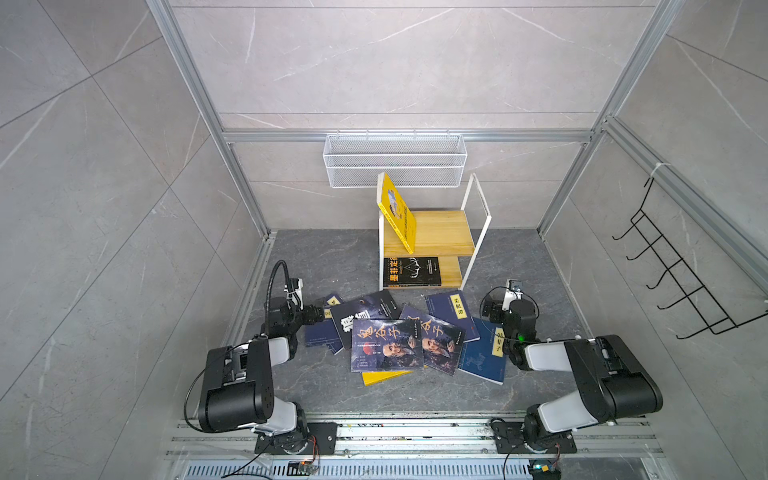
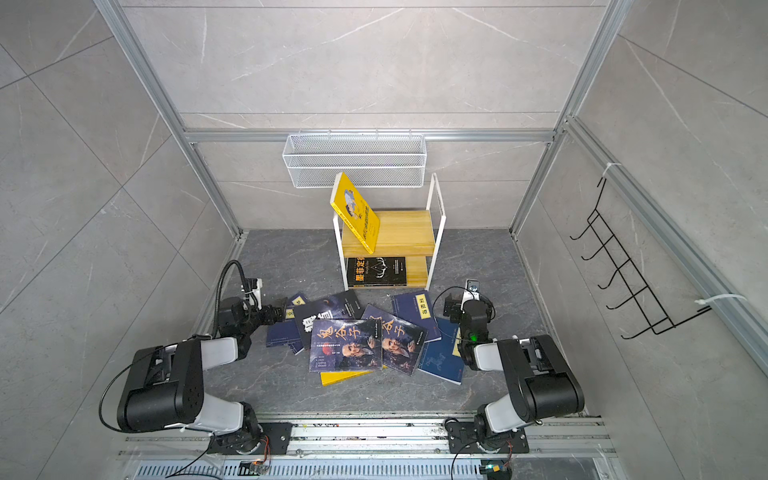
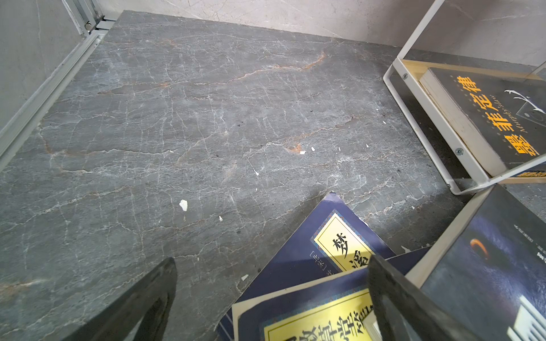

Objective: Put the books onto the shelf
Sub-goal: 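Reach both grippers toward the book pile from either side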

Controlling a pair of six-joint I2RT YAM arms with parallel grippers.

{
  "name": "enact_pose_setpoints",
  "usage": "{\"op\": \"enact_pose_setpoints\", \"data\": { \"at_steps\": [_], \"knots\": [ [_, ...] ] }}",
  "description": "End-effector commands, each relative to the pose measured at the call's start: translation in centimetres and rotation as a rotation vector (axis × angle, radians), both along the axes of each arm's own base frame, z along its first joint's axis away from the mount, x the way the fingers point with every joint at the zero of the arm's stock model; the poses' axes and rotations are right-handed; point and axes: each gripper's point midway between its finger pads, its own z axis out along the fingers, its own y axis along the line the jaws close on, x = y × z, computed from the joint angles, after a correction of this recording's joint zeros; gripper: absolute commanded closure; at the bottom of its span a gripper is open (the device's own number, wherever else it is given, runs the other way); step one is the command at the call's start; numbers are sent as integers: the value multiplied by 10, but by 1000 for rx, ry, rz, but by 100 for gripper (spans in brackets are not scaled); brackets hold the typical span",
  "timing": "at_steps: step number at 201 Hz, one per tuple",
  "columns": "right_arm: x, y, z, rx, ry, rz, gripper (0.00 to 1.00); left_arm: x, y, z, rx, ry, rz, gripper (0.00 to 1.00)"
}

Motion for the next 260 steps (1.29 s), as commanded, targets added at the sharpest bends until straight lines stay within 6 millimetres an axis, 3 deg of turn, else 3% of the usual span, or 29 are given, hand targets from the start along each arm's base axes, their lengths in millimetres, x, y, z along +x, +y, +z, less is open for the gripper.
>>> {"op": "enact_pose_setpoints", "data": {
  "at_steps": [1,67,86,107,123,142,161,172,186,204,260],
  "knots": [
    [7,1,9,-3,-32,9,1,12,-2,18,-9,-59,-15,0],
    [7,1,9,-4,-32,10,1,11,-3,18,-10,-60,-18,0],
    [7,1,9,-3,-32,9,1,15,1,29,-33,-49,-11,0],
    [0,2,17,-3,-47,12,1,22,3,60,-30,1,-16,0],
    [-8,-1,36,-34,-98,-20,1,21,-3,96,5,-19,-73,0],
    [-22,5,65,-27,-140,-7,1,8,-12,139,2,6,-117,0],
    [-37,11,89,81,-156,15,1,-13,-23,160,-53,94,-134,0],
    [-44,18,100,161,-130,40,1,-26,-32,165,-108,144,-148,0],
    [-51,33,98,254,-43,90,1,-42,-45,168,-176,194,-179,0],
    [-59,54,91,370,78,137,0,-59,-56,156,-267,295,-197,0],
    [-92,164,60,531,416,417,2,-94,-88,108,-369,501,-293,1]
  ]
}}
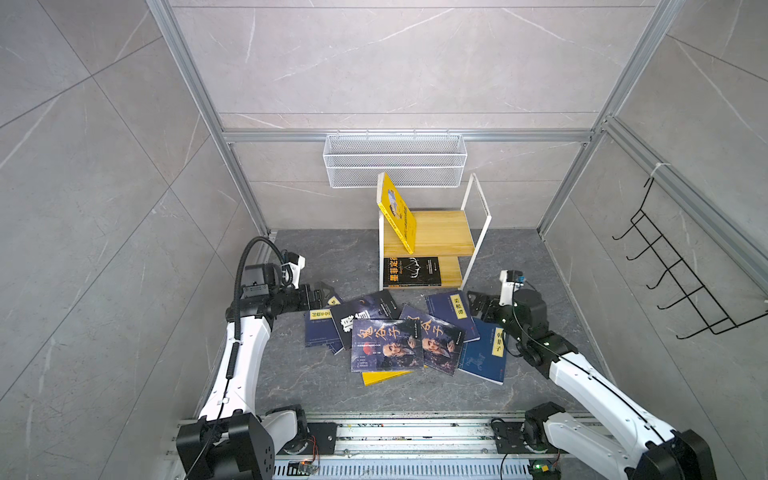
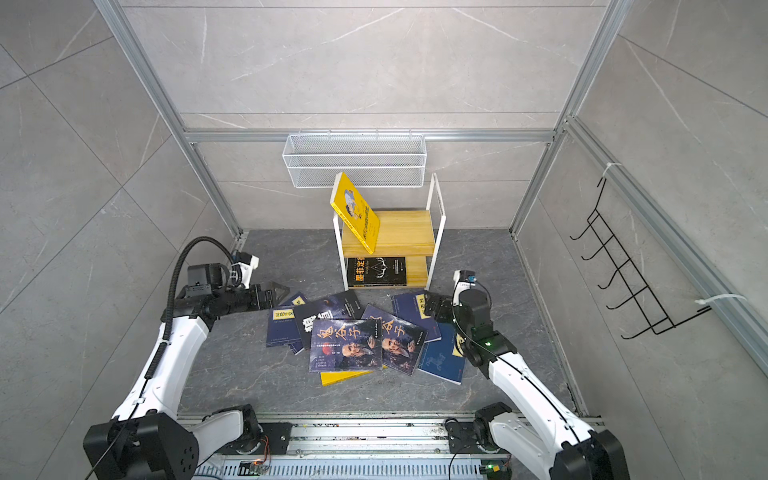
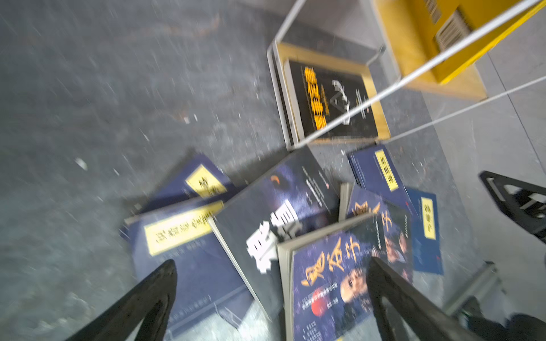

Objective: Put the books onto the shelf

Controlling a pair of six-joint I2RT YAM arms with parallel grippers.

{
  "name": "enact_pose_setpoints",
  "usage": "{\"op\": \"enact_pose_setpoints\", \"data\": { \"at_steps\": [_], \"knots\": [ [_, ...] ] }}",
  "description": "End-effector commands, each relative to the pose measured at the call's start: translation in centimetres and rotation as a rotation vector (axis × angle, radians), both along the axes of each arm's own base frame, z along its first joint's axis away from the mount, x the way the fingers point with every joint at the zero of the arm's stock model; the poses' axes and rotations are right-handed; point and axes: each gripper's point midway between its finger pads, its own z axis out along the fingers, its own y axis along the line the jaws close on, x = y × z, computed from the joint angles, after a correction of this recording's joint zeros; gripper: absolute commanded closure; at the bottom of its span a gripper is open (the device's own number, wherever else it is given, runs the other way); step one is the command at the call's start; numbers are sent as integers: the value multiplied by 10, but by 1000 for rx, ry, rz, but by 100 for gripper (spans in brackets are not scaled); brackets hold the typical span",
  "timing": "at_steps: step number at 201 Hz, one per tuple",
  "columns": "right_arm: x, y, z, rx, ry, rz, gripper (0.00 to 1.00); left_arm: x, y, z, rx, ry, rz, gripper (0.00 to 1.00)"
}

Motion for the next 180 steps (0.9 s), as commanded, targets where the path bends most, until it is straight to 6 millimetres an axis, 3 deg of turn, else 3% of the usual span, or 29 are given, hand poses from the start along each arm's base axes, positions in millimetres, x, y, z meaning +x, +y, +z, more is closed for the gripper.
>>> {"op": "enact_pose_setpoints", "data": {
  "at_steps": [1,46,89,180],
  "knots": [
    [-32,48,-22,79,203,143,2,-25,-21,-12,-89,109,-62,1],
    [-56,120,-41,171,318,309,7,-30,-31,-35,-90,145,-99,6],
    [-71,165,-67,230,415,413,17,-34,-55,-51,-103,215,-168,15],
    [-77,178,-94,234,510,450,20,-47,-79,-102,-124,422,-178,47]
  ]
}}
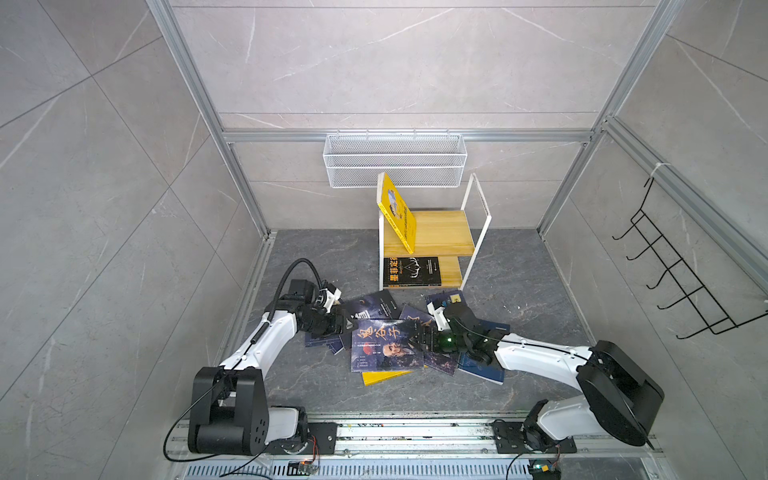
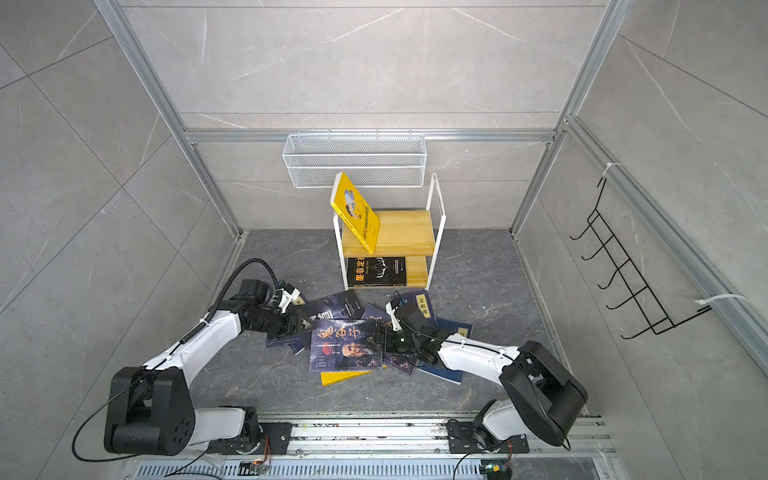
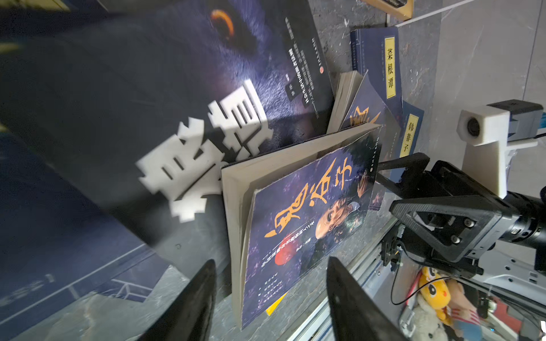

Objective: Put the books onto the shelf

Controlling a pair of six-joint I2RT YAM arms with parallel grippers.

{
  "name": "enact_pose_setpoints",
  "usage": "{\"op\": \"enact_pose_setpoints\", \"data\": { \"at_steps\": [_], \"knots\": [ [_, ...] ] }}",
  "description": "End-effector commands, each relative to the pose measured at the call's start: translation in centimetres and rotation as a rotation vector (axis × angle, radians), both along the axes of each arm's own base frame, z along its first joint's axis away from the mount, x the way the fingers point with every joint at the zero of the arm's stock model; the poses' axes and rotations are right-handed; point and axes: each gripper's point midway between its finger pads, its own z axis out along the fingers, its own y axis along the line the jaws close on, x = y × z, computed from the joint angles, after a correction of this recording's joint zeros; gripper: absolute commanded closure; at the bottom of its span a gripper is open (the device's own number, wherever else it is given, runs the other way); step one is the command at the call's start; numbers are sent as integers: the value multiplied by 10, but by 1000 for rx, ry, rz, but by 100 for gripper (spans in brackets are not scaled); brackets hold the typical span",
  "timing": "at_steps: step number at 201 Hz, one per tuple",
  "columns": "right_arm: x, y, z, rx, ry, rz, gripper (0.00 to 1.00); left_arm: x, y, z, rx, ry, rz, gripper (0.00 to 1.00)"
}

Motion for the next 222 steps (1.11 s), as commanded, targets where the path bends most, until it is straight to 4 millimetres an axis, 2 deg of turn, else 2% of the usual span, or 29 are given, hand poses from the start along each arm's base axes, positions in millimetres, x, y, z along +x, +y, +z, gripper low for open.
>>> {"op": "enact_pose_setpoints", "data": {
  "at_steps": [1,42,83,114,157,222],
  "knots": [
    [0,10,0,23,21,27,20,4,-6,-5,-15,26,2,47],
    [0,18,-4,66,46,36,22,0,-10,-22,-18,73,10,60],
    [-3,24,-11,82,70,56,24,6,-9,-36,3,116,24,84],
    [-3,27,-11,107,79,63,24,5,-9,-43,6,151,29,92],
    [-2,35,4,203,76,67,26,3,-9,-49,11,171,32,98],
    [-2,45,38,305,58,107,41,3,-7,-48,19,156,40,99]
  ]
}}
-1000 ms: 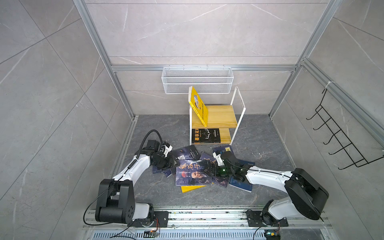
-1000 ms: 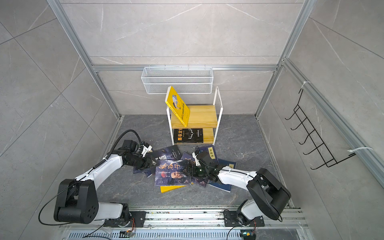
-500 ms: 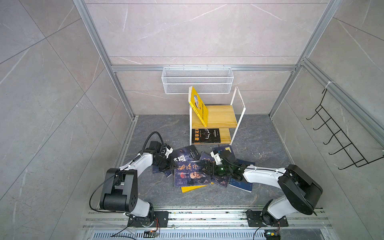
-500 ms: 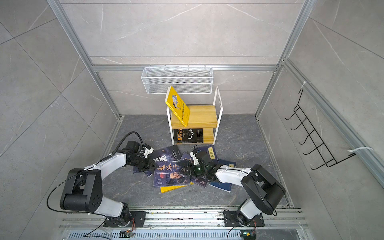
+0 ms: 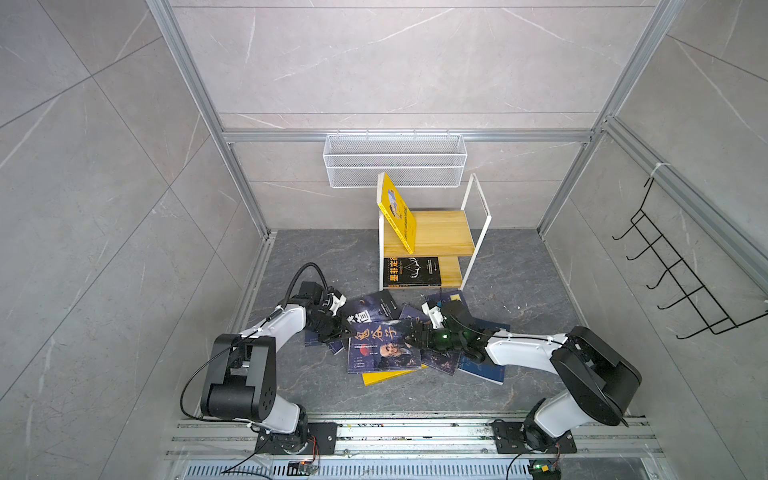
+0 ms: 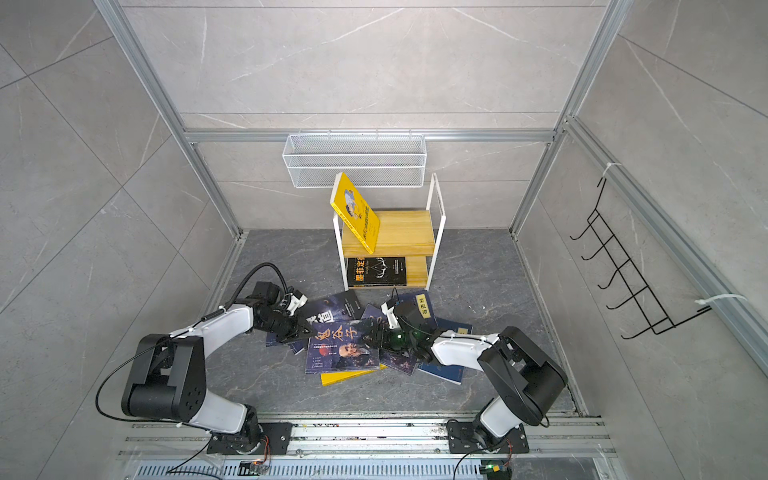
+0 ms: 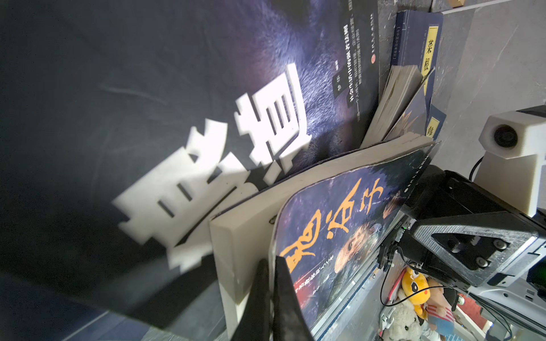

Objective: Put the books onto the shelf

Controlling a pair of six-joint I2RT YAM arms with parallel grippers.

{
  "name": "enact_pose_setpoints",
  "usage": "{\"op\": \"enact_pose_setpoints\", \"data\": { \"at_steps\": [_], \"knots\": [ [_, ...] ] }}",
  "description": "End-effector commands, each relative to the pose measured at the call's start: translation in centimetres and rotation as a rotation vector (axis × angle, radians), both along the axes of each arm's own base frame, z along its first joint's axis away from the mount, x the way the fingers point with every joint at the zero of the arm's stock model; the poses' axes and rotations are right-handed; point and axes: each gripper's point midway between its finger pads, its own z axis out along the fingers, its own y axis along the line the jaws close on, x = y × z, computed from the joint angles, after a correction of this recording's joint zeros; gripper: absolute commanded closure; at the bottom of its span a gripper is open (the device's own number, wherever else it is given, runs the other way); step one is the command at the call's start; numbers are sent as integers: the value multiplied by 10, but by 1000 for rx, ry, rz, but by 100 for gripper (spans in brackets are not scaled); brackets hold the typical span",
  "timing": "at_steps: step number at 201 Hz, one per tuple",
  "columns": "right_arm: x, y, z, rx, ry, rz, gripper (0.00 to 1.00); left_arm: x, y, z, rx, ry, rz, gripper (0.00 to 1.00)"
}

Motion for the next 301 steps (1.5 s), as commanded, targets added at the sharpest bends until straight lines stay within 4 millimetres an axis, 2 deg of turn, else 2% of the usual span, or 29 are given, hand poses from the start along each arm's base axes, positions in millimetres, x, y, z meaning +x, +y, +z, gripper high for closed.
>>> {"op": "enact_pose_setpoints", "data": {
  "at_steps": [1,68,92,109,122,156,187,218,256,274,301],
  "knots": [
    [-6,22,40,146,-54,86,41,-2,2,-9,29,24,13,99],
    [-9,23,57,186,-71,97,54,-2,2,-7,27,11,25,99],
    [-9,22,62,194,-78,98,71,-1,2,-5,26,7,27,97],
    [-7,21,62,196,-74,98,90,2,3,2,25,-15,36,84],
    [-4,19,61,200,-73,87,100,4,4,9,15,-39,47,72],
    [1,15,77,246,-85,82,100,12,10,38,-40,-119,100,53],
    [12,5,109,307,-135,51,100,24,27,65,-77,-225,175,33],
    [20,3,140,391,-152,41,100,34,40,95,-236,-288,268,19],
    [24,5,177,482,-205,47,100,34,31,124,-431,-327,245,8],
    [25,8,193,521,-221,63,100,33,27,134,-486,-338,216,7],
    [25,9,210,570,-244,63,100,35,25,139,-532,-339,212,8]
  ]
}}
